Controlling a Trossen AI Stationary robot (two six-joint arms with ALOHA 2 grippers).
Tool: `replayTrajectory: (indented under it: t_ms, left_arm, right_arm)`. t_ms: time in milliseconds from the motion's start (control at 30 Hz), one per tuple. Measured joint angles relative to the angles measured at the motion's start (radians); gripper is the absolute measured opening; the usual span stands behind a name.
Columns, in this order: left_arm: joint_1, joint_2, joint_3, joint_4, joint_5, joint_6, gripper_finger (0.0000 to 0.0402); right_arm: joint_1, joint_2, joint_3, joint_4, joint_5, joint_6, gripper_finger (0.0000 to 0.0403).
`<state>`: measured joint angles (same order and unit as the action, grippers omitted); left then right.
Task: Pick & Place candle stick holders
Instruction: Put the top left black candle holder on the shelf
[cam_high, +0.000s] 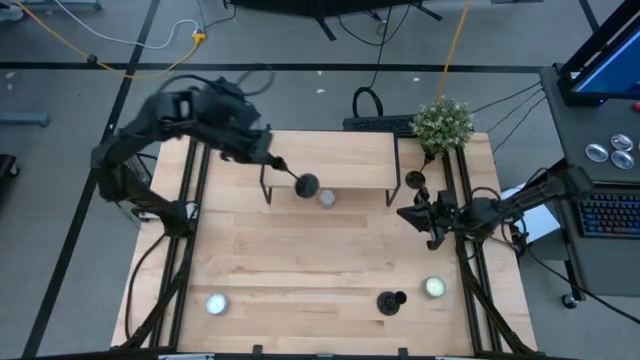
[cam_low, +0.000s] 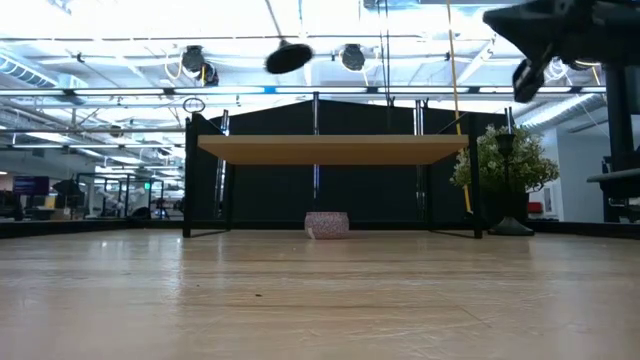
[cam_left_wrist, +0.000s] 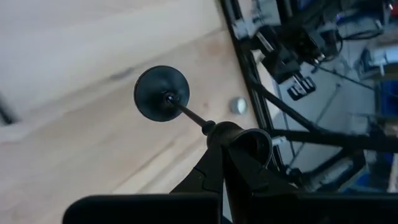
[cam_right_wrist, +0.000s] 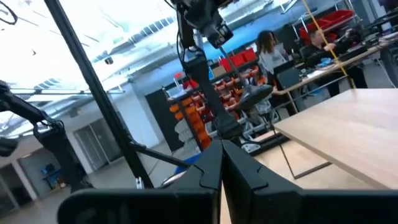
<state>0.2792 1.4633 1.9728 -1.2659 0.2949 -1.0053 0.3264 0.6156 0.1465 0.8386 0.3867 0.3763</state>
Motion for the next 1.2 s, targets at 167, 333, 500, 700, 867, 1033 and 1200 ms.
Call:
replayTrajectory:
  t_ms: [167, 333, 500, 700, 867, 1033, 1200]
  left_arm:
    - [-0.061, 0.075, 0.000, 0.100, 0.022, -0.024, 0.0000]
    - [-0.118, 0.127, 0.000, 0.175, 0.029, -0.043, 0.0000]
    - [-0.164, 0.149, 0.000, 0.196, 0.025, -0.064, 0.0000]
    - [-0.212, 0.149, 0.000, 0.197, -0.024, -0.103, 0.0000]
    - [-0.245, 0.149, 0.000, 0.194, -0.044, -0.117, 0.0000]
    - [-0.274, 0.149, 0.000, 0.178, -0.073, -0.133, 0.0000]
    - [-0.293, 0.149, 0.000, 0.131, -0.096, -0.138, 0.0000]
  right_arm:
    - [-0.014, 0.137, 0.145, 0.003, -0.101, -0.085, 0.0000]
    - [-0.039, 0.278, 0.304, 0.005, -0.178, -0.205, 0.0000]
    - [-0.065, 0.406, 0.425, 0.001, -0.232, -0.252, 0.0000]
    - [-0.096, 0.535, 0.566, -0.096, -0.235, -0.361, 0.0000]
    - [-0.098, 0.637, 0.683, -0.139, -0.259, -0.470, 0.0000]
    - [-0.098, 0.687, 0.757, -0.231, -0.255, -0.463, 0.0000]
    - [-0.098, 0.709, 0.806, -0.329, -0.252, -0.453, 0.0000]
